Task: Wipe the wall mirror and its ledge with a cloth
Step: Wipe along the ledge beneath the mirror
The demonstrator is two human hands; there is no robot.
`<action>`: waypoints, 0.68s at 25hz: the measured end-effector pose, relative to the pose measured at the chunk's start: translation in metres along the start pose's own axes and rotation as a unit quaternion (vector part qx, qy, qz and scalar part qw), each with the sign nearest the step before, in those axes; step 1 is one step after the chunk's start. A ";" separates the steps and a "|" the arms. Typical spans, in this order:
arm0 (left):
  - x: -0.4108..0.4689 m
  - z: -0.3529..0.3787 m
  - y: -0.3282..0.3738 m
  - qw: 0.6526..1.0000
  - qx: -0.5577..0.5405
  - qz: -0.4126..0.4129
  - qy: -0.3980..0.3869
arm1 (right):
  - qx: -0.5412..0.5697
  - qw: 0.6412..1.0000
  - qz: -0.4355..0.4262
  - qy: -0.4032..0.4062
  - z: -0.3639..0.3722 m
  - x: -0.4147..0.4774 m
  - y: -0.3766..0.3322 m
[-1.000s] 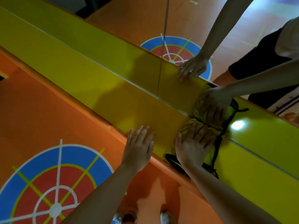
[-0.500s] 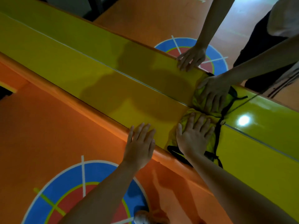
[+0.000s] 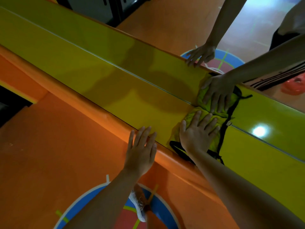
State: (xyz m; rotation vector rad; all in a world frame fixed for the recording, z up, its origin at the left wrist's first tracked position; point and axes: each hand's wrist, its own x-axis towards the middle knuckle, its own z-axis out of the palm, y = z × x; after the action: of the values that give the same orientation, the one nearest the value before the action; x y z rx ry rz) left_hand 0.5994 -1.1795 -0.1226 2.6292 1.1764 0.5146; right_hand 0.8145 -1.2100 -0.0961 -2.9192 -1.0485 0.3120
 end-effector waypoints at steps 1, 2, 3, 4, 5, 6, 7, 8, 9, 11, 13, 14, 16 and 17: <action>0.006 -0.008 -0.024 1.000 0.000 0.004 -0.003 | 0.007 1.000 0.006 -0.003 0.001 0.002 -0.025; 0.012 -0.016 -0.049 1.000 0.001 0.003 -0.006 | 0.013 1.000 0.010 -0.006 0.002 0.005 -0.049; 0.019 -0.024 -0.074 1.000 0.006 0.001 -0.007 | 0.013 1.000 0.013 -0.007 0.004 0.008 -0.073; 0.029 -0.032 -0.102 1.000 0.008 0.000 -0.010 | 0.011 1.000 0.015 -0.008 0.006 0.011 -0.097; 0.040 -0.040 -0.129 1.000 0.011 0.002 -0.016 | 0.010 1.000 0.017 -0.012 0.007 0.013 -0.120; 0.048 -0.049 -0.154 1.000 0.018 0.007 -0.016 | 0.008 1.000 0.016 -0.020 0.007 0.013 -0.141; 0.056 -0.058 -0.176 1.000 0.022 0.010 -0.014 | 0.007 1.000 0.014 -0.022 0.008 0.015 -0.162; 0.064 -0.065 -0.194 1.000 0.024 0.011 -0.009 | 0.008 1.000 0.014 -0.020 0.008 0.016 -0.180; 0.071 -0.070 -0.211 1.000 0.022 0.007 -0.006 | 0.012 1.000 0.019 -0.020 0.009 0.018 -0.195; 0.085 -0.083 -0.250 1.000 0.010 -0.003 -0.001 | 0.012 0.999 0.028 -0.024 0.011 0.022 -0.236; 0.093 -0.094 -0.291 1.000 0.007 -0.009 0.008 | 0.012 0.999 0.026 -0.027 0.014 0.025 -0.283; 0.097 -0.097 -0.313 1.000 0.007 -0.011 0.008 | 0.023 0.999 0.020 -0.029 0.016 0.028 -0.307; 0.104 -0.105 -0.356 1.000 0.007 -0.017 -0.002 | 0.023 0.999 0.018 -0.020 0.022 0.035 -0.355; 0.108 -0.108 -0.376 1.000 0.007 -0.017 -0.005 | 0.023 0.999 0.026 -0.016 0.024 0.040 -0.374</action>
State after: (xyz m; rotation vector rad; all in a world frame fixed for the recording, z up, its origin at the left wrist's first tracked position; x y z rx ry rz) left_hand 0.3689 -0.8459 -0.1245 2.6156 1.2229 0.4873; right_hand 0.6052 -0.8964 -0.0931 -2.9125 -0.9580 0.3818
